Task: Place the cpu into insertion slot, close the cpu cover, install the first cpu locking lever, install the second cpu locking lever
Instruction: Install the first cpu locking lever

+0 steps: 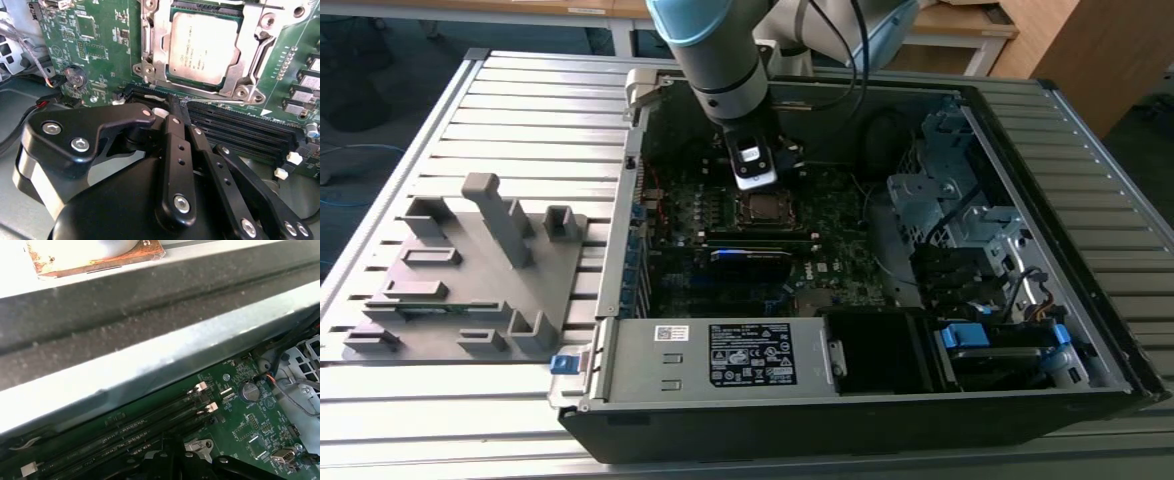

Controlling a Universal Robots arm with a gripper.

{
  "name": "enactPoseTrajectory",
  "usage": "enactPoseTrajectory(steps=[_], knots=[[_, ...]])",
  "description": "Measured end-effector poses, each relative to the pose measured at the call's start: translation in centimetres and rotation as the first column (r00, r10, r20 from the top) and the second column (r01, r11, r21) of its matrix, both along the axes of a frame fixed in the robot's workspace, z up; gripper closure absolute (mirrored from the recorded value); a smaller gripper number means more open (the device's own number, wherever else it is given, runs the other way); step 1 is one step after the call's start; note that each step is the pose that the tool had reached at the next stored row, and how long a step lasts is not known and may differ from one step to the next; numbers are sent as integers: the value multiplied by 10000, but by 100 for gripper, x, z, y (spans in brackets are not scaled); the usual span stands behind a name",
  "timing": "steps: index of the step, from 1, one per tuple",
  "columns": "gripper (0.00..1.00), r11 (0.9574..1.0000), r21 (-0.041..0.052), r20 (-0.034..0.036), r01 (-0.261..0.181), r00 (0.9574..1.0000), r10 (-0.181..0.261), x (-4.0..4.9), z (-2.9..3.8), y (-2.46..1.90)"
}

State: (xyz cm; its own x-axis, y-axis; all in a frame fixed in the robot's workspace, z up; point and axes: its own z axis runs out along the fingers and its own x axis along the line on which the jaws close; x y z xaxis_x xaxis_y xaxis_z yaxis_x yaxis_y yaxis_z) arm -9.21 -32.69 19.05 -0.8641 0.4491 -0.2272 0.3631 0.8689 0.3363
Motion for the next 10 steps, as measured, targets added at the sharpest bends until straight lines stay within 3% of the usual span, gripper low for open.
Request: enactPoseTrajectory(steps=[10], knots=[[90, 10000, 1, 1, 18, 10000, -18, 14, -17, 31]])
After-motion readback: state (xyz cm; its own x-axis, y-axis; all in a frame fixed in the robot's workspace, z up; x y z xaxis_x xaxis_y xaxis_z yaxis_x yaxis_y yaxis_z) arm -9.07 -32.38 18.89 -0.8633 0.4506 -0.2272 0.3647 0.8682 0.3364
